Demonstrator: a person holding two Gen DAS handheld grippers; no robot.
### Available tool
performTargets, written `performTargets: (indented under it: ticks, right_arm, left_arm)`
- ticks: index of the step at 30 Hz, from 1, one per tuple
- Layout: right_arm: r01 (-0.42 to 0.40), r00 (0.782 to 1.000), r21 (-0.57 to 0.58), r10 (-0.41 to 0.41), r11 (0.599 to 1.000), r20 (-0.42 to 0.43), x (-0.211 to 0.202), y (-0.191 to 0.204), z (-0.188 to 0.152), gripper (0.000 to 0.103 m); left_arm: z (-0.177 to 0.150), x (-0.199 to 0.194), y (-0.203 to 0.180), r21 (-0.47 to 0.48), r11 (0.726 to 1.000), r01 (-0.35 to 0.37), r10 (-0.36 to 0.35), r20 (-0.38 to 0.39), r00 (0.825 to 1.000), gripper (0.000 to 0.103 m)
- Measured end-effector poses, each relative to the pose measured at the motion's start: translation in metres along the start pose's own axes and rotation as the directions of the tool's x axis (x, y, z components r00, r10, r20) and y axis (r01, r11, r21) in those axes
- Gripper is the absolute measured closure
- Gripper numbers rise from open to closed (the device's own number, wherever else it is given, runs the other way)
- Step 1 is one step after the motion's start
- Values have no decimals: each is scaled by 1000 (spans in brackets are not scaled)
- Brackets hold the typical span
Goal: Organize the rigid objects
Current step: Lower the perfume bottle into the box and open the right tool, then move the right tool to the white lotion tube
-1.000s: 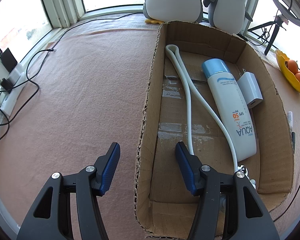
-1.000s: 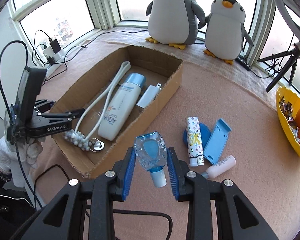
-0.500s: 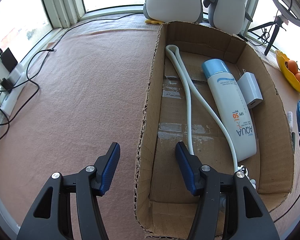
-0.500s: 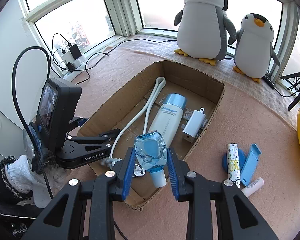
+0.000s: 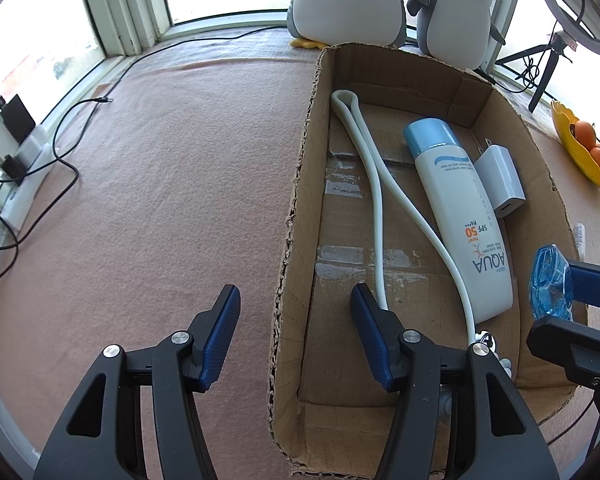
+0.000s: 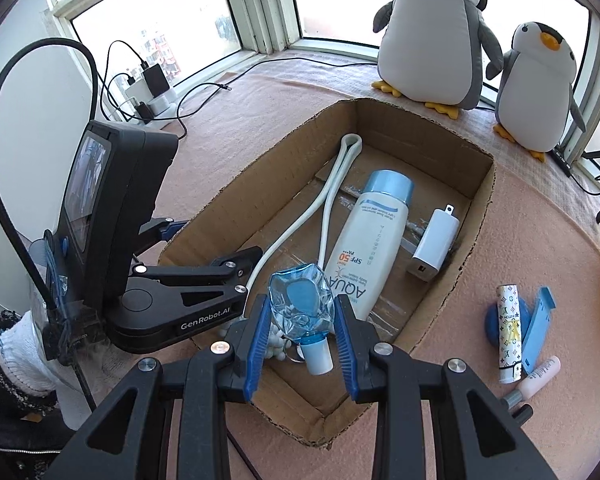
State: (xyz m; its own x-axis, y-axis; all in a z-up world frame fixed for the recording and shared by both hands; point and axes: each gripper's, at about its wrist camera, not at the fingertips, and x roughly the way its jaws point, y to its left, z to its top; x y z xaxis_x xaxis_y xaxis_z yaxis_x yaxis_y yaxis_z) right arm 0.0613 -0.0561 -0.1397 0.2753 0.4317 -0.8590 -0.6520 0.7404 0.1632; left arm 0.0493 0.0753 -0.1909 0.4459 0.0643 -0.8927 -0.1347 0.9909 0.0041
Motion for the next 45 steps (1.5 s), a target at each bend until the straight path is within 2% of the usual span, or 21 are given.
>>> performTargets:
  ticks: [14,28,38,45]
  right_arm:
    - [-6,1000,-12,5,1000,-17,6,2,-1,74]
    - [-9,1000,33,9,999,-2,-9,-5,-4,73]
    - [-22,998,131,13,991,69,-45,-42,-16,73]
    - [14,995,214,-34,977,90,-65,-83,-31,73]
  left_arm:
    - [0,0,0,1,1000,0,0,0,1000,45]
    - [0,0,0,1,1000,-1,1,0,1000,45]
    - [0,0,-1,2,1000,-2,2,1,1000,45]
    - [0,1,-1,4,1000,-4,4,0,1000,45]
